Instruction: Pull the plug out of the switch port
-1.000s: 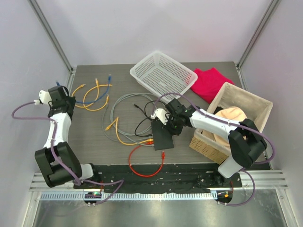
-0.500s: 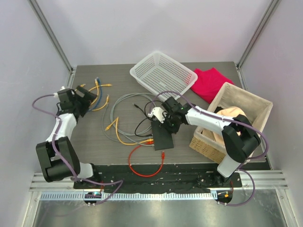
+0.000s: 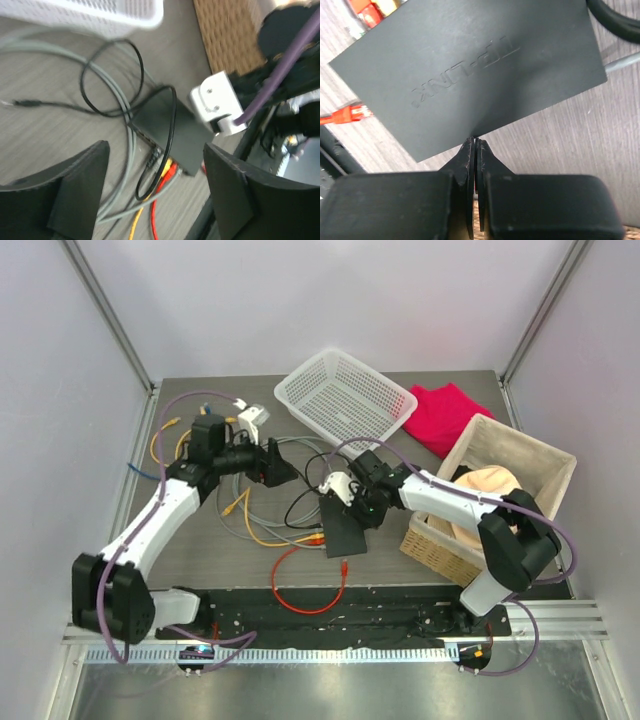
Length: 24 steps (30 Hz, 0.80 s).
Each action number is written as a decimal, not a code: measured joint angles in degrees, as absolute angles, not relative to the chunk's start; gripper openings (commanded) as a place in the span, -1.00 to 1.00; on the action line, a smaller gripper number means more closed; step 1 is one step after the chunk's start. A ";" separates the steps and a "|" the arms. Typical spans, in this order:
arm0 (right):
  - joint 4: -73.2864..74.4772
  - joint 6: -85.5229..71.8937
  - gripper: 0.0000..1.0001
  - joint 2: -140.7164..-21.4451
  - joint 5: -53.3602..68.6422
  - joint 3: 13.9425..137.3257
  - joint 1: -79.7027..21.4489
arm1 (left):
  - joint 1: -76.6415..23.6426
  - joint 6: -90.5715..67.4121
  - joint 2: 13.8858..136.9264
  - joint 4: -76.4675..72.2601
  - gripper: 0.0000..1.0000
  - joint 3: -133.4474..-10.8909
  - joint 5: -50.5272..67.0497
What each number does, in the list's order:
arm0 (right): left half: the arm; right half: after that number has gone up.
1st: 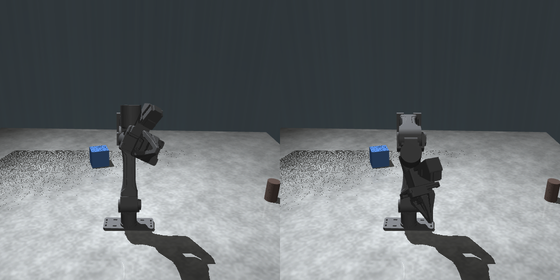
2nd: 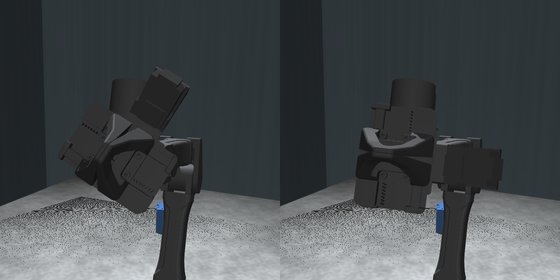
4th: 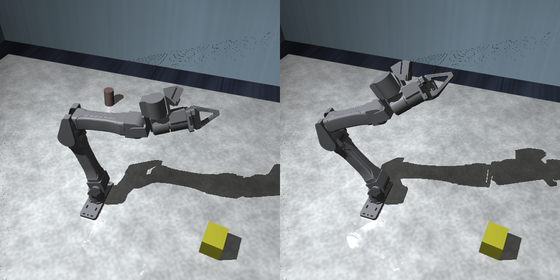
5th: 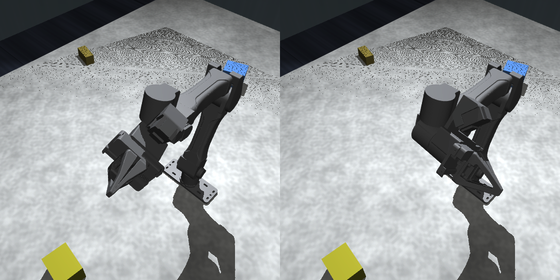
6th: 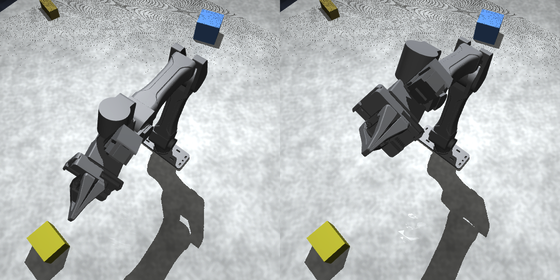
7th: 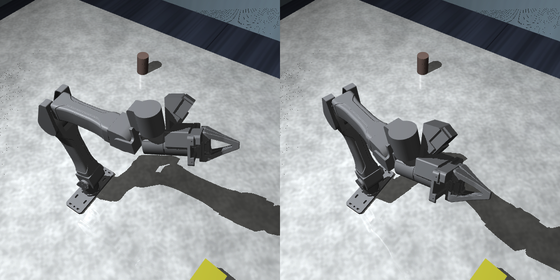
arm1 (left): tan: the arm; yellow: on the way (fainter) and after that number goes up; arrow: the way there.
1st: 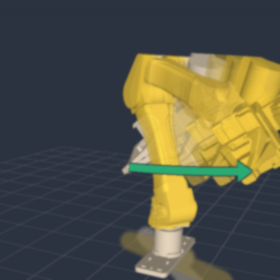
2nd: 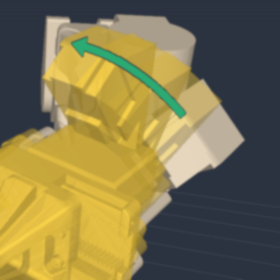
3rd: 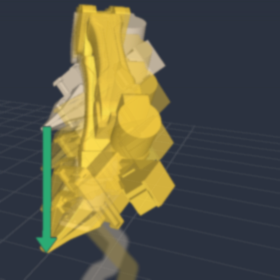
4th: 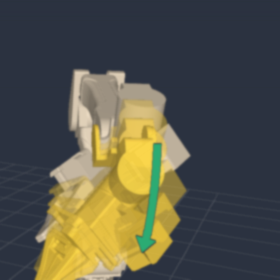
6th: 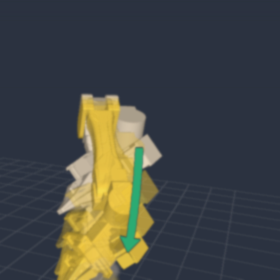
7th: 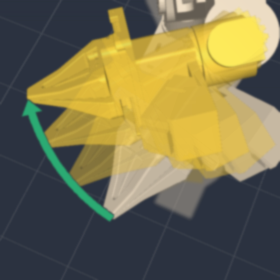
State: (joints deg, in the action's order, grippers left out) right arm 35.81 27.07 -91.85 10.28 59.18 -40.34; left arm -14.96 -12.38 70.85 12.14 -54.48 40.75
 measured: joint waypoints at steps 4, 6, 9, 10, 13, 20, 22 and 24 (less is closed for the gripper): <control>35.77 26.20 -0.96 -89.84 11.86 57.71 -39.13 | -15.86 -7.75 79.88 16.21 0.35 -56.60 43.70; 35.79 25.87 -0.95 -88.60 12.34 56.66 -38.39 | -16.03 -6.46 84.64 17.04 0.29 -56.60 44.29; 35.92 25.54 -0.96 -86.74 12.73 55.24 -37.67 | -16.14 -5.30 90.67 18.15 0.22 -57.52 45.15; 36.03 25.54 -0.96 -86.02 12.80 54.76 -37.52 | -16.16 -4.86 92.58 19.25 0.19 -58.67 45.71; 36.27 25.47 -0.96 -84.47 13.30 53.63 -37.26 | -16.49 -1.58 98.72 24.23 -0.01 -65.08 48.49; 38.15 23.79 -0.96 -82.39 18.81 54.08 -35.94 | -18.72 9.52 109.82 37.67 -0.10 -76.25 54.65; 38.50 23.55 -0.98 -82.43 20.49 54.52 -35.77 | -19.55 11.00 110.76 40.32 -0.08 -76.05 55.29; 38.74 22.85 -0.98 -82.72 22.04 55.18 -35.77 | -20.49 12.03 110.93 41.74 -0.05 -75.33 55.59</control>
